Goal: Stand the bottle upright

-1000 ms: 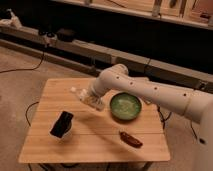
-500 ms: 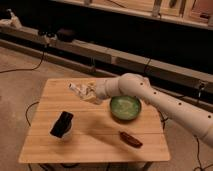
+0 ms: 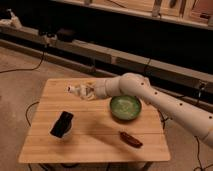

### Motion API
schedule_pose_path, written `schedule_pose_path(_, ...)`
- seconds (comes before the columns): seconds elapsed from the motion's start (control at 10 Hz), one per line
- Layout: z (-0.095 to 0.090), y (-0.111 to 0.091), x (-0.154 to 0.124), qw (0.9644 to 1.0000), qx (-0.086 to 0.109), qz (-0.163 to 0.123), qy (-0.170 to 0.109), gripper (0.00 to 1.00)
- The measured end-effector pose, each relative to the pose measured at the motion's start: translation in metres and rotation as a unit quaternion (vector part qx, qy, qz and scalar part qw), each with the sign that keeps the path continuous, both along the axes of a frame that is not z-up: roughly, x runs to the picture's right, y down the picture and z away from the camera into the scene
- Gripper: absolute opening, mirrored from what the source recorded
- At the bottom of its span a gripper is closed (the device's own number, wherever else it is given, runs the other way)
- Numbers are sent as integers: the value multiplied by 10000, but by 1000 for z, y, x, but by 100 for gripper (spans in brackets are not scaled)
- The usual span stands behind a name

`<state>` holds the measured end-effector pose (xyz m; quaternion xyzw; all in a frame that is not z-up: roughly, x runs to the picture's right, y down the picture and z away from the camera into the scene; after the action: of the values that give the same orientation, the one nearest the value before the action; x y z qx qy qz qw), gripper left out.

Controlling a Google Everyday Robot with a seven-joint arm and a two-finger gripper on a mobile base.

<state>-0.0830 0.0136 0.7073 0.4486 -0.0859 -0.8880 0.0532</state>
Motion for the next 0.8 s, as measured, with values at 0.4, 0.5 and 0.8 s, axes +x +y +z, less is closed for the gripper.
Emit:
schedule_pose_path(0.4,0,0,-1,10000,0,-6,-6,0)
schedule_pose_path(0.5,0,0,-2,10000,0,-10,-9,0)
schedule_pose_path(0.8,-1,0,-2,10000,-1,32,-36,0)
